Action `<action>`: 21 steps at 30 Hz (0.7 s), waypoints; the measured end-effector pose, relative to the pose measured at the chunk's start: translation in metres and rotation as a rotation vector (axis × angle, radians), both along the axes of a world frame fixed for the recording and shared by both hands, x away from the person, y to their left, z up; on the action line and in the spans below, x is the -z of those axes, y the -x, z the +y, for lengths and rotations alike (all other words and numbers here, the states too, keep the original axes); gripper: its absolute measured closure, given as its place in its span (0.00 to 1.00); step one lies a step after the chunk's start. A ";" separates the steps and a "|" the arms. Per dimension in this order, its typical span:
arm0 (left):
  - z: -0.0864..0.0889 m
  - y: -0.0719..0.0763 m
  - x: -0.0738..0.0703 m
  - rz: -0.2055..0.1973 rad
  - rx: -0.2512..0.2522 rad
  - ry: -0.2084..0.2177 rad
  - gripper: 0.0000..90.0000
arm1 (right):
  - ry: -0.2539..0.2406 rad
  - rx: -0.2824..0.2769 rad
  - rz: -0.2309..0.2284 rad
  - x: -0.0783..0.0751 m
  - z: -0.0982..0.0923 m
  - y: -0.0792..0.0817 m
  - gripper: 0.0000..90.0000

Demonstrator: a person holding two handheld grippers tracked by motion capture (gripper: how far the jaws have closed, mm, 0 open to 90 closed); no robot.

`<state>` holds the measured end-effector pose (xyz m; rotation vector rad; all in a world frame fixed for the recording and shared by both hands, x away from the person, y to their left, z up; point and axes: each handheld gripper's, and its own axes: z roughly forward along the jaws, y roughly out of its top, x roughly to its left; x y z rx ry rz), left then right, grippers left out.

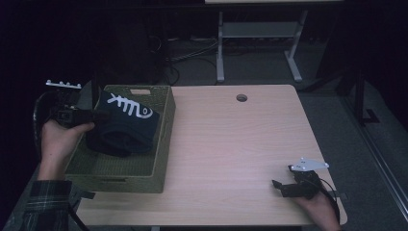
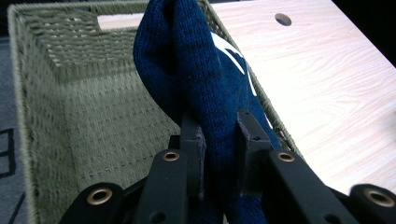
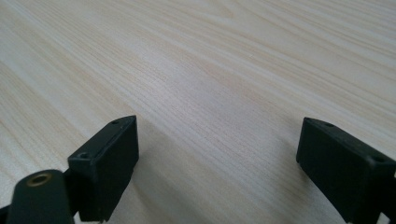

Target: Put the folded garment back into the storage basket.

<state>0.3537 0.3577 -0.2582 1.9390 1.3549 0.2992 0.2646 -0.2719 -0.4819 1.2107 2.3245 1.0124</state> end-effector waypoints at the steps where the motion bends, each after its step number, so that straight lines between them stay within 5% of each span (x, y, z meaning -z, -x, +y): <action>1: 0.000 -0.001 0.002 0.002 0.001 0.004 0.84 | 0.000 0.000 0.000 0.000 0.000 0.000 0.14; 21: -0.013 -0.013 0.035 0.059 0.011 0.013 0.84 | 0.001 0.000 0.000 0.000 0.000 0.000 0.14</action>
